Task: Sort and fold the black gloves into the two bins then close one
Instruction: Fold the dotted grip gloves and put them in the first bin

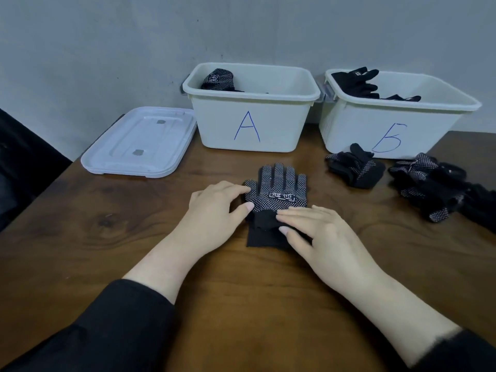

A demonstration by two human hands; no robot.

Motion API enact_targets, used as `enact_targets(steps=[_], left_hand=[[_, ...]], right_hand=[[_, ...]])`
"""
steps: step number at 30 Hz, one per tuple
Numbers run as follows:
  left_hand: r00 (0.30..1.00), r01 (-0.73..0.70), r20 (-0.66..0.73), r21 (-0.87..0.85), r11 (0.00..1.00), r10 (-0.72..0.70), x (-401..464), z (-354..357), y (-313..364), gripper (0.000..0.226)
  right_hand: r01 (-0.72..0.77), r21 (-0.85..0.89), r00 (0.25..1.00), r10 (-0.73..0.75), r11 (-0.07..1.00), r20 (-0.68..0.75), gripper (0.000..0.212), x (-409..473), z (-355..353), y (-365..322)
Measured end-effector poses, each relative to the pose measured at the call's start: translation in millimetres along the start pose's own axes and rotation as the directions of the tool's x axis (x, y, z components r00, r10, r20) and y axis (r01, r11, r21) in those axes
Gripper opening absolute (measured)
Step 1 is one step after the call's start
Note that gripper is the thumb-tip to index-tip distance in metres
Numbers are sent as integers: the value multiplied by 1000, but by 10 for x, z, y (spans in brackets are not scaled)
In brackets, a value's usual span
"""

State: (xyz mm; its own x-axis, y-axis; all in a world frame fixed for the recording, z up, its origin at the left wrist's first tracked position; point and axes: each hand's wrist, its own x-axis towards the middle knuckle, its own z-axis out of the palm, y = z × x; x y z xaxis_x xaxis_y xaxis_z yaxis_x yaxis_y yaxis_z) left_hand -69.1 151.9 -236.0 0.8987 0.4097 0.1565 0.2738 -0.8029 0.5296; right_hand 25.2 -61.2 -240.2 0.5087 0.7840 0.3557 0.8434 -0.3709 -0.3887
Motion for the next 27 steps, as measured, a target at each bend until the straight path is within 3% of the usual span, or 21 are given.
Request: enact_targets(steps=[2,9,13,18,21,24,27], left_hand=[[1000,5,-16,-22,1000,-5,5,3,8,38],[1000,-26,-15,12,1000,27,-7,2,-6,40],[993,-117,-16,0,993,117,-36,-17,-12,37],[960,-272,53,-65,960,276,-71,-64,-58,24],[910,-387,114,-106,916,398,-110,-92,-12,46],[880,-419,234,-31,908,414,-121,-62,34,65],[884,-444,168,14,896,435,-88,-9,35,41]], right_hand=[[32,-25,999,-32,999,1,31,13,8,-21],[91,-12,976,-87,996,202,62,-80,10,29],[101,31,983,-105,994,152,42,-88,-49,133],[215,-60,972,-207,975,114,31,-50,-72,177],[152,20,987,-153,988,58,25,-30,-102,203],[100,86,995,-102,991,13,24,-26,-105,192],[59,151,998,-62,987,15,20,-29,-137,158]])
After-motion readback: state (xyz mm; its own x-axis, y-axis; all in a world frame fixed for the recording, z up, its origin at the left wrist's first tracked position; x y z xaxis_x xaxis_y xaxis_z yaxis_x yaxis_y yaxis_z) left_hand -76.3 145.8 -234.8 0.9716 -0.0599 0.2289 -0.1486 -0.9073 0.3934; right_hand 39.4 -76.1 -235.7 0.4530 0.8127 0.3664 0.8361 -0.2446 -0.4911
